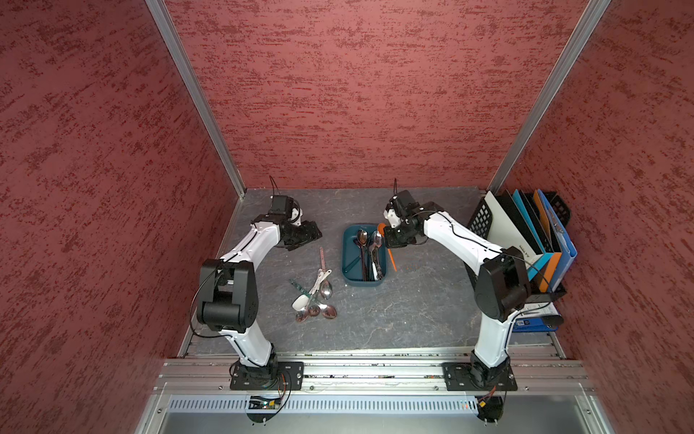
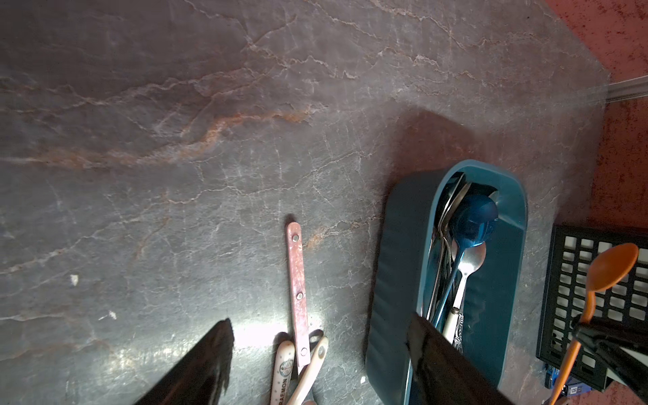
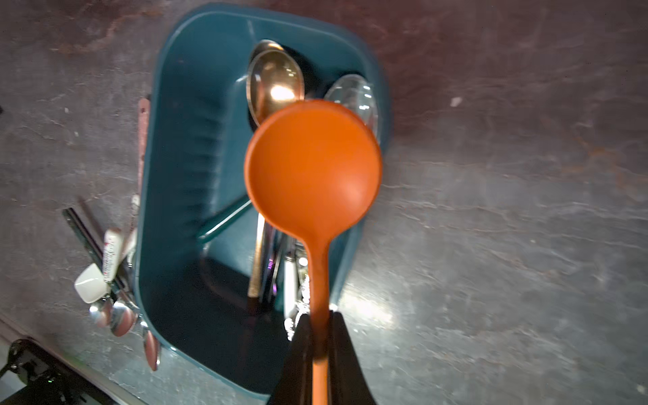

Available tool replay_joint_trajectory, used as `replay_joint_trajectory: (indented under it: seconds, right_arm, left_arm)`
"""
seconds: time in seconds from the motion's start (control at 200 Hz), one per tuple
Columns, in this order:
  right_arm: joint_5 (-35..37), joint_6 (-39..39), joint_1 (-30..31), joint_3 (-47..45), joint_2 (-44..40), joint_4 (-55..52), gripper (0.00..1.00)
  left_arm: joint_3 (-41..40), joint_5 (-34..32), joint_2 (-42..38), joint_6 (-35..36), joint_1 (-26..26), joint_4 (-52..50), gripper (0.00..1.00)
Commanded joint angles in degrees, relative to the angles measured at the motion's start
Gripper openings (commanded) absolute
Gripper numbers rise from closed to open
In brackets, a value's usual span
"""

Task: Put the spoon into the storage box
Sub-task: Pick up the spoon from the center of the board, then place the spoon in the storage box.

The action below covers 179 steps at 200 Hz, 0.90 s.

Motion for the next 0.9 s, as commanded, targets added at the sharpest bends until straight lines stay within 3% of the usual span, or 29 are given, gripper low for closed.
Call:
replay_joint_trajectory:
  seconds: [0.0, 0.586, 0.817, 0.892]
  right_arm:
    - [-2.0, 6.2, 1.2, 1.4, 2.4, 2.9, 0.00]
    - [-0.9, 12.3, 2.1, 4.9, 12.4, 5.9, 0.00]
    - [1.5, 8.7, 2.1, 6.4, 12.1, 3.4, 0.27]
    - [3.8, 6.5, 2.1, 6.7, 10.9, 2.8, 0.32]
  left_arm:
    - [-1.2, 0.9, -1.7, -0.6, 0.6, 0.7, 0.81]
    - [-7.7, -3.5, -8.3, 3.8, -2.5, -4.8, 0.81]
    - [-8.1, -5.4, -9.5, 5.6, -6.3, -9.1, 0.80]
    - [-8.3, -6.2, -9.6, 5.4, -7.8, -10.4, 0.79]
